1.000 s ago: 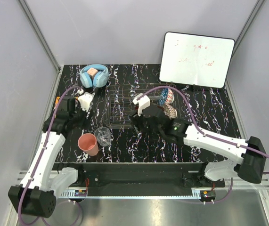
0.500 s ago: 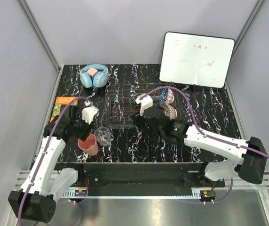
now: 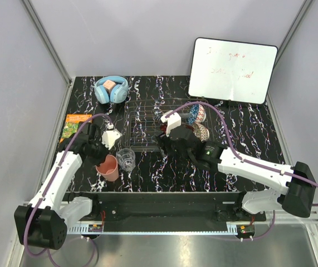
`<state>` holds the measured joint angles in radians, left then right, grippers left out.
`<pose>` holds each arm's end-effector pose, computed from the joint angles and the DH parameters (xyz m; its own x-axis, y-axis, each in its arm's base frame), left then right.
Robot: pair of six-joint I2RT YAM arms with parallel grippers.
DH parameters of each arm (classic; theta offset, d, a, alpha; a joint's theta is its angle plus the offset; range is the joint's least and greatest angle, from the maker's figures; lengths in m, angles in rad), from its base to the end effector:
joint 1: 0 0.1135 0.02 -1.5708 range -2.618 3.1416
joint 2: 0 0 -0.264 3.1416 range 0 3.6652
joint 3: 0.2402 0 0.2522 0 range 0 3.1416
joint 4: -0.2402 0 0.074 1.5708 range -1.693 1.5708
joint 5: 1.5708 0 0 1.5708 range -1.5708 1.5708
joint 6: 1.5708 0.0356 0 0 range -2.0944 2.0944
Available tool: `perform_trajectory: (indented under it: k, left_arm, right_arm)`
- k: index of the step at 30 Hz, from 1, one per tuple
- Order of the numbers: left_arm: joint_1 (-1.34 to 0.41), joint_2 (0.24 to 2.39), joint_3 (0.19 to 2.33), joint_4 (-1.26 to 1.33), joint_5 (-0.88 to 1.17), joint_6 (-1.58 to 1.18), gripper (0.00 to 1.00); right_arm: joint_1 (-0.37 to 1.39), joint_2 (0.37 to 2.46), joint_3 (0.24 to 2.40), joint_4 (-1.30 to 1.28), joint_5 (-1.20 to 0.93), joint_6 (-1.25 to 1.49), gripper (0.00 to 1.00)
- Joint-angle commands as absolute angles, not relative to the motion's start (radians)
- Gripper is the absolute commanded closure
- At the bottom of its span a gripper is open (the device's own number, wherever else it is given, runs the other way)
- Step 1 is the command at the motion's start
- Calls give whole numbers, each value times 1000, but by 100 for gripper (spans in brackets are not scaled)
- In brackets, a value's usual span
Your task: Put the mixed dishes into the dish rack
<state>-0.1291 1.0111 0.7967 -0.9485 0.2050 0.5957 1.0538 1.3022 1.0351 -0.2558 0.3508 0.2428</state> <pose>0.1727 -0.0297 0.2438 -0.6379 0.6368 -0.4332 0.6814 0.7288 0.0679 0.1565 0.2505 0.3076 -0.4005 -0.2476 -0.8822 -0.5902 0.8062 0.0417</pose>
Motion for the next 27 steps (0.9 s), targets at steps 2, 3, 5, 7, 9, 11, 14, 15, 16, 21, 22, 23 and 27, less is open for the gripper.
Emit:
perform_trajectory:
  k: [2,3,5,7,9,11,14,15,16,21,22,23,27]
  left_arm:
    - [-121,950,868,-1020,193,649,100]
    - [-120,930,896,-1043,196,653,100]
    - [-118,879,1004,-1119,230,660,100]
    - [-118,853,1121,-1158,255,661,100]
    - [-118,828,1195,-1206,307,658,100]
    - [-118,824,1291,-1236,386,653,100]
    - [-118,796,1359,-1173,530,612,100]
    - [-118,749,1344,-1131,570,574,100]
    - [-118,741,1339,-1094,653,548,100]
    - [-112,769,1237,-795,799,162,100]
    - [-112,746,1212,-741,816,111,100]
    - [-112,735,1191,-647,822,71,100]
    - [-109,655,1126,-468,778,-82,100]
  right_arm:
    - [1055,1281,1043,-215,353,239,31]
    - [1057,1282,1046,-215,344,239,30]
    - [1055,1290,1061,-210,296,248,25]
    - [1055,1302,1077,-201,241,256,16]
    - [1057,1310,1106,-196,210,262,9]
    - [1057,1316,1138,-181,169,279,2]
    - [1054,1319,1179,-153,108,307,0]
    - [1036,1318,1192,-150,86,316,0]
    - [1017,1307,1201,-135,15,371,0]
    - [812,1250,1060,206,-328,816,0]
    - [761,1249,1025,374,-403,889,0]
    - [749,1255,973,444,-429,952,0]
    - [716,1310,884,731,-508,1243,0]
